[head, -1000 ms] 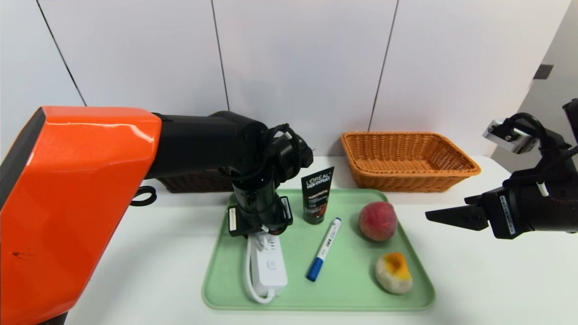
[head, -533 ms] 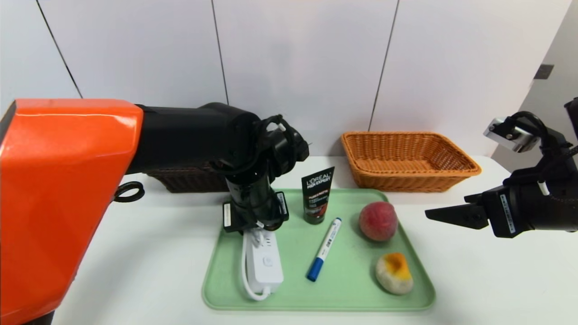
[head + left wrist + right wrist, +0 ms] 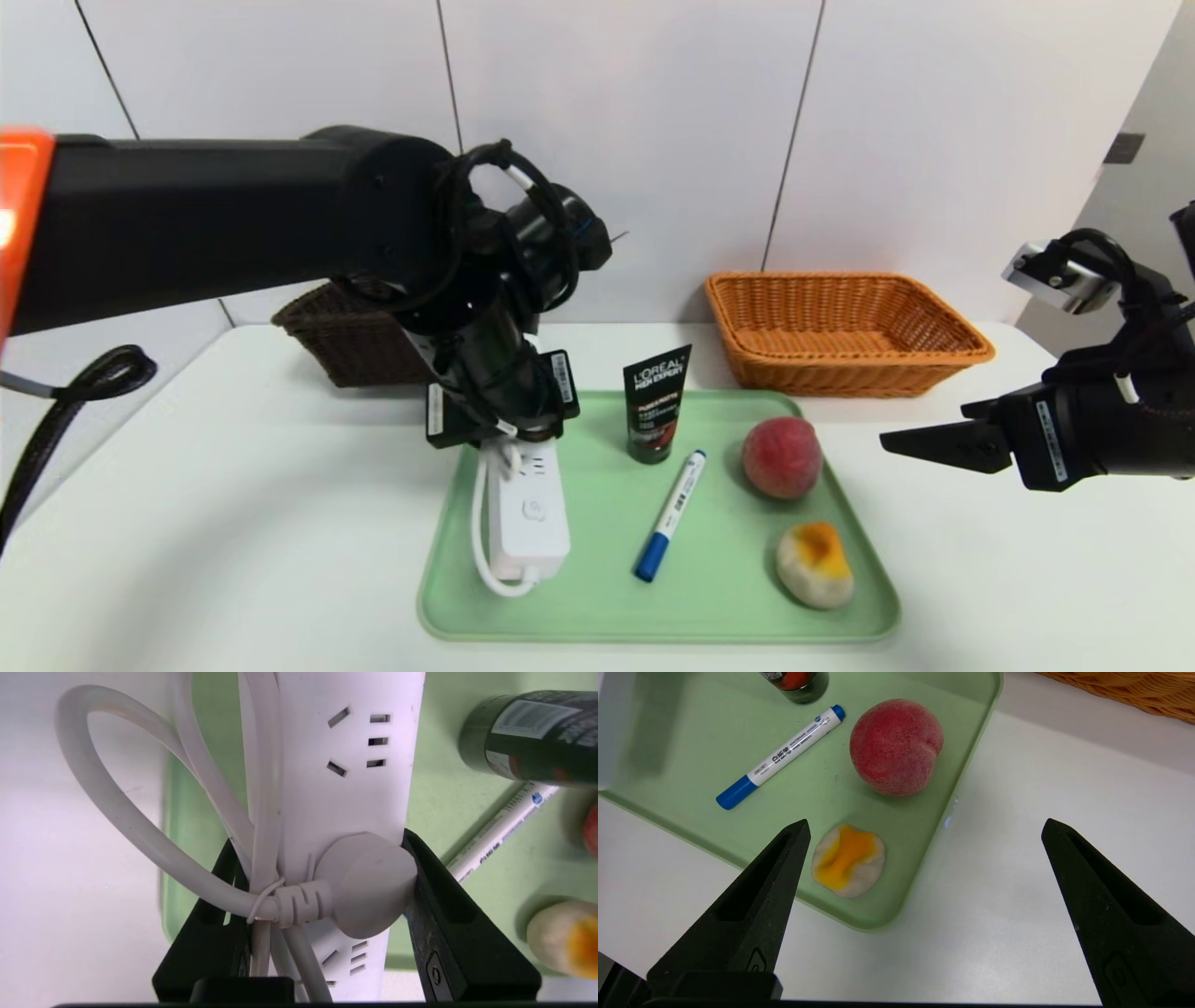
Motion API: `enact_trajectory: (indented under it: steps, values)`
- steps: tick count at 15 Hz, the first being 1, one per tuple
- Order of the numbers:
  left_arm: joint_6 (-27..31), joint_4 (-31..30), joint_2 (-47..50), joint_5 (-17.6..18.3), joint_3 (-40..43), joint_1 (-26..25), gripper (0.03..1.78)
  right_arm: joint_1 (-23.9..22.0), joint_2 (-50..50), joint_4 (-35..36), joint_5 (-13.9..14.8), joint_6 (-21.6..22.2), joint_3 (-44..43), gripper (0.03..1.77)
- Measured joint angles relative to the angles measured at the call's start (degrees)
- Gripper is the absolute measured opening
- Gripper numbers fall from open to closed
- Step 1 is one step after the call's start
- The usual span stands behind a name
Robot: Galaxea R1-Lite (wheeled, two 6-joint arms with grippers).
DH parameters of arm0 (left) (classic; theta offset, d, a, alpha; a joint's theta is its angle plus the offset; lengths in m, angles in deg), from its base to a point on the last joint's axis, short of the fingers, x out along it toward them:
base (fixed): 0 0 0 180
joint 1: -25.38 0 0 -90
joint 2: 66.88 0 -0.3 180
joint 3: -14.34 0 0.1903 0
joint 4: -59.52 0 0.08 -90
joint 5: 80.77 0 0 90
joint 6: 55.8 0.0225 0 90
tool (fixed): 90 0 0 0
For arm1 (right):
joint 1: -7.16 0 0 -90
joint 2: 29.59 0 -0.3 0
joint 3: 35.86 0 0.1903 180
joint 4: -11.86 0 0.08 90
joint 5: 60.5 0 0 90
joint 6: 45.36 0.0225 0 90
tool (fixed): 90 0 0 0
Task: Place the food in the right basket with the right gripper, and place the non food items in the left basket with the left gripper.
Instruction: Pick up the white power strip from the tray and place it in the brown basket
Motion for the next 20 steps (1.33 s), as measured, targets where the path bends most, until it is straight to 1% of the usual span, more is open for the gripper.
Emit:
enact_trajectory:
  steps: [2,4,14,20]
  values:
    - [1.33,0.73,2.27,0.11,0.00,0.48,0.92,0.00,0.00,0.00,-0.02,-0.01,0.00,1.71]
    - [1.40,1.51,3.43,0.13,0.00,0.85,0.92,0.02,0.00,0.09,0.00,-0.01,0.00,1.71]
    - [1.46,1.65,4.67,0.20,-0.21,1.08,0.92,0.11,-0.02,0.11,-0.06,0.00,-0.06,1.71]
    - [2.82,1.71,7.20,0.16,-0.95,1.18,0.92,0.10,0.13,0.11,-0.09,-0.01,-0.06,1.71]
